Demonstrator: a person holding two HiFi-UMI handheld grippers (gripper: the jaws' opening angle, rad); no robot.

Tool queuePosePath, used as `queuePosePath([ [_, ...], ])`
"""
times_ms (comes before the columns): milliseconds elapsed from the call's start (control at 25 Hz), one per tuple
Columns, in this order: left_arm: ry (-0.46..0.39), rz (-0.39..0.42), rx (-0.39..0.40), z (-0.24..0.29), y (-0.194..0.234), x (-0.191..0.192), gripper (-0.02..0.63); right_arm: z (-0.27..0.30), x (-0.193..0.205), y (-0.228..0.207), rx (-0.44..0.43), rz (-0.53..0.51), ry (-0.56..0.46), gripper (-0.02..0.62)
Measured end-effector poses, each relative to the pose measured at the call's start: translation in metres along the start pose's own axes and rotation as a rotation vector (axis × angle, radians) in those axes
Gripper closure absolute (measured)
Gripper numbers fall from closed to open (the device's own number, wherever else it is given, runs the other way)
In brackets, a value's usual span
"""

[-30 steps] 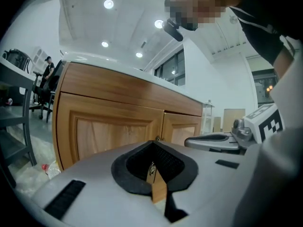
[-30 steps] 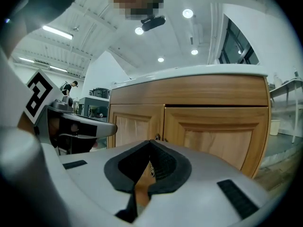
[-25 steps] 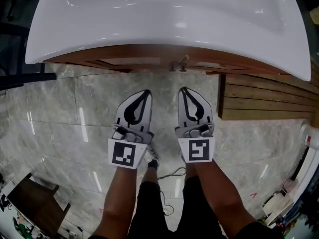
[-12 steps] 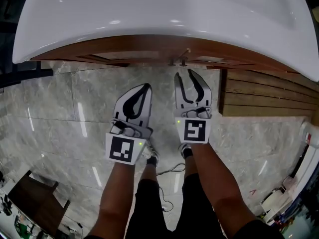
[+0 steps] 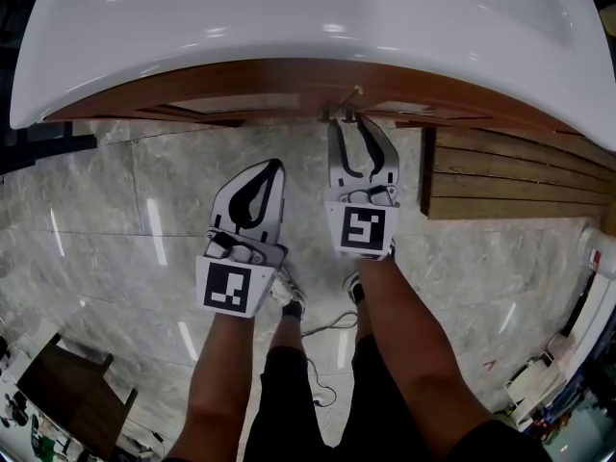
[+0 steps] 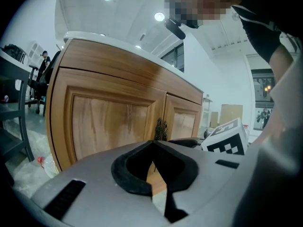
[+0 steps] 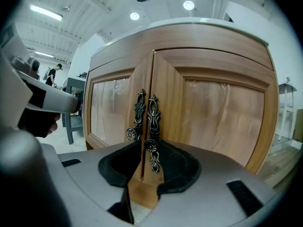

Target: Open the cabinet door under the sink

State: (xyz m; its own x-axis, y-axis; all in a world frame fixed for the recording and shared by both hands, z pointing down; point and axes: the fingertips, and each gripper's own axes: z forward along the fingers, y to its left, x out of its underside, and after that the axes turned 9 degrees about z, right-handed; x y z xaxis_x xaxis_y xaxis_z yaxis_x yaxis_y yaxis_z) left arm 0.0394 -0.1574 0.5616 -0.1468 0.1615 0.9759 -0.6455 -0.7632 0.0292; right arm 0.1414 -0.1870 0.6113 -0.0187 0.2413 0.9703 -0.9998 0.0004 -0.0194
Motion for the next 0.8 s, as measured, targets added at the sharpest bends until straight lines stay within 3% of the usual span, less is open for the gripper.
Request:
queuePosePath([
  [120, 0.002, 0.003, 0.007, -0.001, -0.001, 0.001, 0.584, 0.001, -0.001, -0.003, 0.015, 0.013, -0.009, 0.495],
  [800, 0.029, -0.009, 0.004, -0.019, -0.009, 0.012, 0.584, -0.005, 0.001, -0.003, 0.003, 0.092, 0.019, 0.506],
])
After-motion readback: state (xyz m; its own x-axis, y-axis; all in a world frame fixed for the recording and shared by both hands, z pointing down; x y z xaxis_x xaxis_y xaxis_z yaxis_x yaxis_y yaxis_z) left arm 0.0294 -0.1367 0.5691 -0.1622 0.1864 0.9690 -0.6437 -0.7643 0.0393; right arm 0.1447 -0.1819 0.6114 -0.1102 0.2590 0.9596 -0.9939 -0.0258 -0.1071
